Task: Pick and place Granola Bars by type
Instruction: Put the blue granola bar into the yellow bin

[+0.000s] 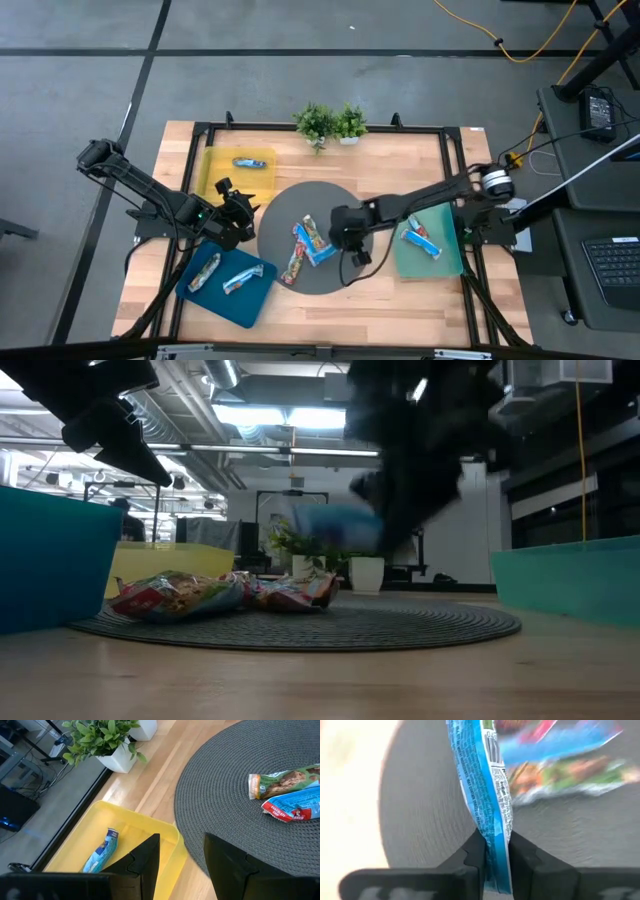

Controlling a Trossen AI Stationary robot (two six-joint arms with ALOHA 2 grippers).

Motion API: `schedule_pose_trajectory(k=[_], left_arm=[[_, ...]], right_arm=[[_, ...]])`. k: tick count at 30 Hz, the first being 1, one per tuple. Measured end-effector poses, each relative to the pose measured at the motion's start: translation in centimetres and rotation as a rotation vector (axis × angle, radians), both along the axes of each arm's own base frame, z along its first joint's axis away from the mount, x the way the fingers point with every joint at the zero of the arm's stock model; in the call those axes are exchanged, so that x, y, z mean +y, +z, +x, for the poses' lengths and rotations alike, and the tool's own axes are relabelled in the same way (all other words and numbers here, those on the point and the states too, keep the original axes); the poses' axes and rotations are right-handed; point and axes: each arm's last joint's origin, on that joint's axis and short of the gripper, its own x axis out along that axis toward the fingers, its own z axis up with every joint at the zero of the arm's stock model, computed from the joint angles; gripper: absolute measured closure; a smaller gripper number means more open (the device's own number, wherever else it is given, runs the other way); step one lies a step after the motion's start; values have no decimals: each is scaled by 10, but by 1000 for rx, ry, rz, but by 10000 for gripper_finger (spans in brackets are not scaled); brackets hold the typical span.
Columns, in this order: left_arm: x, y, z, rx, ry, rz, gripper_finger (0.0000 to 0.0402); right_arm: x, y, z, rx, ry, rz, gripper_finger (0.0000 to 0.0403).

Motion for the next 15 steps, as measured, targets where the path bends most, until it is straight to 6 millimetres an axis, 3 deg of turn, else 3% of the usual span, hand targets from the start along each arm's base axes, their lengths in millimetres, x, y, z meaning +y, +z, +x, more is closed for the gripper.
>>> schedule_pose_trajectory(k=[6,15], left_arm=[[0,0,0,-1,0,0,258],[0,0,0,-1,0,-1,258]], right_arm=[[-3,61,-18,-169,-66,71,352],[-13,146,-64,-483,-143,68,350]])
